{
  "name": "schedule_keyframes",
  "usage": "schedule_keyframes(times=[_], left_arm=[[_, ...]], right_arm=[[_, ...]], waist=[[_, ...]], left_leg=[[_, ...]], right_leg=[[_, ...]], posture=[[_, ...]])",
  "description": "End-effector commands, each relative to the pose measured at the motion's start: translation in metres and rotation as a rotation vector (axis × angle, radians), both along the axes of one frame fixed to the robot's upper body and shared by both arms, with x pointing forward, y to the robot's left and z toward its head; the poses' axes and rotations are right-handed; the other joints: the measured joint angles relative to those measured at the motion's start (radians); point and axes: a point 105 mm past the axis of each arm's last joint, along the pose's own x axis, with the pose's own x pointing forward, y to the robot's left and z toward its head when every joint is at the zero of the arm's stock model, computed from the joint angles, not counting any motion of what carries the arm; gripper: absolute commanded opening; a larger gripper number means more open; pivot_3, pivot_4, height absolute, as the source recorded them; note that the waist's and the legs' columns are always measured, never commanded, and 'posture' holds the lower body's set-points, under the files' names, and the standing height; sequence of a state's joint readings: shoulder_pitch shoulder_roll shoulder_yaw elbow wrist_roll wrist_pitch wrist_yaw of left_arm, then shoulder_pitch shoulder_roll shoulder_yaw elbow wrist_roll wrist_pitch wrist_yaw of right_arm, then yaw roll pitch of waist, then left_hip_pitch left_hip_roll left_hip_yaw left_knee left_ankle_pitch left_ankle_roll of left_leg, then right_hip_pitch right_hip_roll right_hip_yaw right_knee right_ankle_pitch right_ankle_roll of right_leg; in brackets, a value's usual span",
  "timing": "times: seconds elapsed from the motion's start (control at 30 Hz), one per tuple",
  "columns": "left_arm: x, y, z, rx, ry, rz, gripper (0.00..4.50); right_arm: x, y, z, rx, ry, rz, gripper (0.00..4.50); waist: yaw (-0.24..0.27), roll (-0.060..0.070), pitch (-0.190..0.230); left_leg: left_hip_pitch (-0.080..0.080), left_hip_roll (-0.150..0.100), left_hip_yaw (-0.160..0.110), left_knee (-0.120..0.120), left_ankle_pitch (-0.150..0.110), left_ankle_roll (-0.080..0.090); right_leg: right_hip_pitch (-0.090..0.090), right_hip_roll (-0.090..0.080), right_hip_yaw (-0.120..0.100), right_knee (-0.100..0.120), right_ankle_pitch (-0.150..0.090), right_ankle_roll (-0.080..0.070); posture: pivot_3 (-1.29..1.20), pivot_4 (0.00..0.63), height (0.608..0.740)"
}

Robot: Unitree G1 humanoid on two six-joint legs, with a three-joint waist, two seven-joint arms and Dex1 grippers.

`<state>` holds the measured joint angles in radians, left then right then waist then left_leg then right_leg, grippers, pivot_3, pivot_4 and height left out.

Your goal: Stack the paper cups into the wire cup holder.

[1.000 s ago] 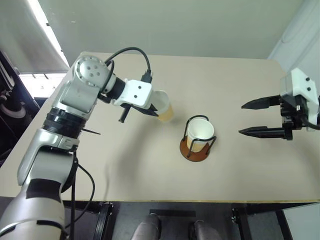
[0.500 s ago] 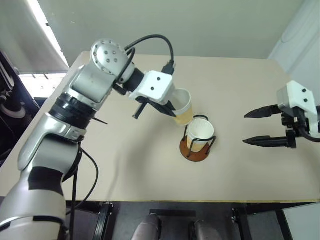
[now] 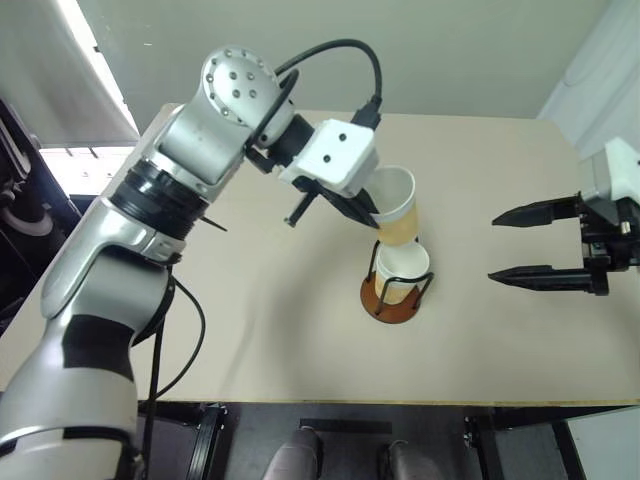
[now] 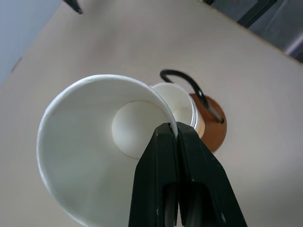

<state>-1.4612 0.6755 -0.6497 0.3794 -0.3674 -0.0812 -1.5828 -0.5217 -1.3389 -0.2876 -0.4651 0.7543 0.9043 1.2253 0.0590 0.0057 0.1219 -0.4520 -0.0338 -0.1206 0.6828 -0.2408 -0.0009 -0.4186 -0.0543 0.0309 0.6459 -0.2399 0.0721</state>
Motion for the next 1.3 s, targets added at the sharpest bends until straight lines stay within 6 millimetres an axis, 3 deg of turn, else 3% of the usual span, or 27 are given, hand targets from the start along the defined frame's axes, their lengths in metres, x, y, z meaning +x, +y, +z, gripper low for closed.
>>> schedule_keyframes(times=[0.03,0.5,1.23,1.3], left_arm=[[-0.009,-0.006,0.009,0.011,-0.013,-0.063,0.01],[0.0,-0.021,-0.009,0.055,-0.015,-0.1,0.01],[0.002,-0.02,-0.017,0.087,-0.019,-0.101,0.01],[0.002,-0.02,-0.018,0.092,-0.018,-0.101,0.59]], right_arm=[[-0.007,-0.001,0.017,0.002,-0.067,-0.015,3.84],[-0.014,-0.005,0.021,0.019,-0.096,-0.075,3.84],[-0.011,-0.007,0.018,0.012,-0.091,-0.086,3.84],[-0.011,-0.007,0.018,0.012,-0.092,-0.089,3.84]], waist=[[0.0,0.0,0.0],[0.004,0.0,0.0],[0.005,0.0,0.0],[0.005,0.0,0.0]], left_leg=[[0.0,0.0,0.0,0.0,0.0,0.0],[0.0,0.0,0.0,0.0,0.0,0.0],[0.0,0.0,0.001,0.001,0.0,0.0],[0.0,0.0,0.001,0.001,0.0,0.0]], right_leg=[[0.0,0.0,0.0,0.0,0.0,0.0],[0.0,0.0,0.0,0.0,0.0,0.0],[0.0,0.0,0.0,0.0,0.0,0.001],[0.0,0.0,0.0,0.0,0.0,0.001]], posture=[[0.0,0.15,0.74],[0.0,0.15,0.74],[0.0,0.15,0.74],[0.0,0.15,0.74]])
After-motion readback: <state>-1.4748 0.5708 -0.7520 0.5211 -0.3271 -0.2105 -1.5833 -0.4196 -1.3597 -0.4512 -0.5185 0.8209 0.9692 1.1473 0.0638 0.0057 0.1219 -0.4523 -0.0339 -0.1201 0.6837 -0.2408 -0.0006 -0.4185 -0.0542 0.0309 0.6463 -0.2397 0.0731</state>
